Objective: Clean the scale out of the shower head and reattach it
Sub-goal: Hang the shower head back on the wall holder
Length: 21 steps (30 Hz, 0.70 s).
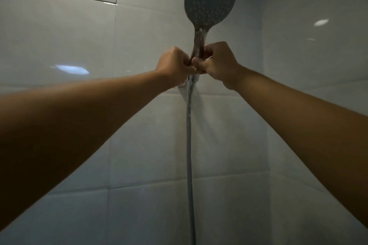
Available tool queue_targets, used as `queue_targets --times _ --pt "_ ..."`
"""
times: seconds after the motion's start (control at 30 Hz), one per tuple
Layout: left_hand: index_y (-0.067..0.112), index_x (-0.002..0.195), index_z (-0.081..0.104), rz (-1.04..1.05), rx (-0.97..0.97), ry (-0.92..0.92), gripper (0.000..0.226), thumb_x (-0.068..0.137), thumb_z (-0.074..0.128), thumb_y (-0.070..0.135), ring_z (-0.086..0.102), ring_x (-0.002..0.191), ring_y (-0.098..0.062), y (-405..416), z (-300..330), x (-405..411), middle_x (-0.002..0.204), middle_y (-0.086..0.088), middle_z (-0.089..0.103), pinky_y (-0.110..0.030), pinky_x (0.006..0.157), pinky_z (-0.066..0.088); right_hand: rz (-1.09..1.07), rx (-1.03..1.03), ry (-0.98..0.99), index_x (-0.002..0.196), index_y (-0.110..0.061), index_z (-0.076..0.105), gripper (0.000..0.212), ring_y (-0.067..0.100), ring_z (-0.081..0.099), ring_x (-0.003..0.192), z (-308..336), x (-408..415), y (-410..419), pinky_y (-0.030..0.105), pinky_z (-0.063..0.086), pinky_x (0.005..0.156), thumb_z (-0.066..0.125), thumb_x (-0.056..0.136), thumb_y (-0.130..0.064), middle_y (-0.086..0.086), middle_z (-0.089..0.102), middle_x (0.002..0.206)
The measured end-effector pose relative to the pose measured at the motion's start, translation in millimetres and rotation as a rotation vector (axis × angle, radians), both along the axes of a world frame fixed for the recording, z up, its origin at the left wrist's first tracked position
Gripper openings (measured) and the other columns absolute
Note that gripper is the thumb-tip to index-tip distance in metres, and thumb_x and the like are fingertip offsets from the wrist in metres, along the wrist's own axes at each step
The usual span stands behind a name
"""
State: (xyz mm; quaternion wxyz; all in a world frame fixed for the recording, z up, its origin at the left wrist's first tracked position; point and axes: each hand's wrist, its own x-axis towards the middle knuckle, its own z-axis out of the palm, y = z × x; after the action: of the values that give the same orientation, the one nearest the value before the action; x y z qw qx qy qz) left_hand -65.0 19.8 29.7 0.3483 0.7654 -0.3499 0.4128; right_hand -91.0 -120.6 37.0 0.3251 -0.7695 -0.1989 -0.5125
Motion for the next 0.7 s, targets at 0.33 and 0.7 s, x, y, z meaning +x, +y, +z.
queue_targets --times 0.33,0.7 --pt "0.003 0.082 0.073 -0.016 -0.073 -0.097 0.029 0.079 0.075 0.031 0.066 0.067 -0.026 -10.8 33.3 33.0 0.079 -0.017 0.073 -0.047 0.069 0.059 -0.074 0.035 -0.091 0.096 -0.009 0.07 0.013 0.013 0.066 0.077 31.1 32.5 -0.4 0.021 0.053 0.064 0.071 0.086 -0.017 0.003 0.07 0.087" --pt "0.004 0.076 0.072 0.014 -0.092 -0.167 0.032 0.077 0.075 0.036 0.048 0.059 -0.016 -16.1 42.0 69.3 0.067 -0.013 0.064 -0.031 0.053 0.044 -0.081 0.067 -0.122 0.096 -0.01 0.07 0.014 0.016 0.067 0.081 40.3 59.9 -3.6 0.029 0.056 0.074 0.072 0.084 -0.017 0.002 0.07 0.089"
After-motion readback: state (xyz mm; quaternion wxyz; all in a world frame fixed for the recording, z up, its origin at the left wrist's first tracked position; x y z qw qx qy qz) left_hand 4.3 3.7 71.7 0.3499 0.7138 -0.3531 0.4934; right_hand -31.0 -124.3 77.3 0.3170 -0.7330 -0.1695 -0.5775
